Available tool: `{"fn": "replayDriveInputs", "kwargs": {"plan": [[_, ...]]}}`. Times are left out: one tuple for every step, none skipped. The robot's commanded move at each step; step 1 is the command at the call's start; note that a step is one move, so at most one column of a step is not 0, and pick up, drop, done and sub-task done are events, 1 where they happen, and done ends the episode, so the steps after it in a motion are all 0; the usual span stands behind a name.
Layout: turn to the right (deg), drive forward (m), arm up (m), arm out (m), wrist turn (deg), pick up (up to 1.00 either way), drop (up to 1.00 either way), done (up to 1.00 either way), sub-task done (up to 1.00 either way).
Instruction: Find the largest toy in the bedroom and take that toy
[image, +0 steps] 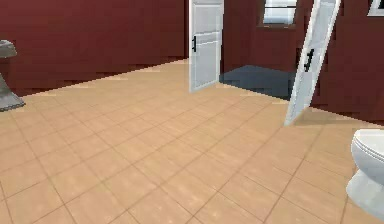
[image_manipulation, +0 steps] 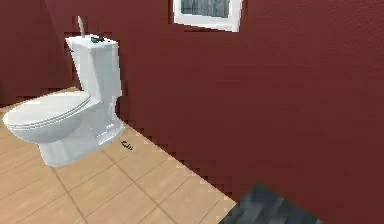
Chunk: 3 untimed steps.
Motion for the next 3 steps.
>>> {"fn": "replayDriveInputs", "kwargs": {"plan": [[9.0,0.00,0.00,0.00,0.0,0.00,0.00,0.00,0.00],[0.0,1.00,0.00,0.00,0.0,0.00,0.00,0.00,0.00],[0.0,1.00,0.00,0.00,0.0,0.00,0.00,0.00,0.00]]}}
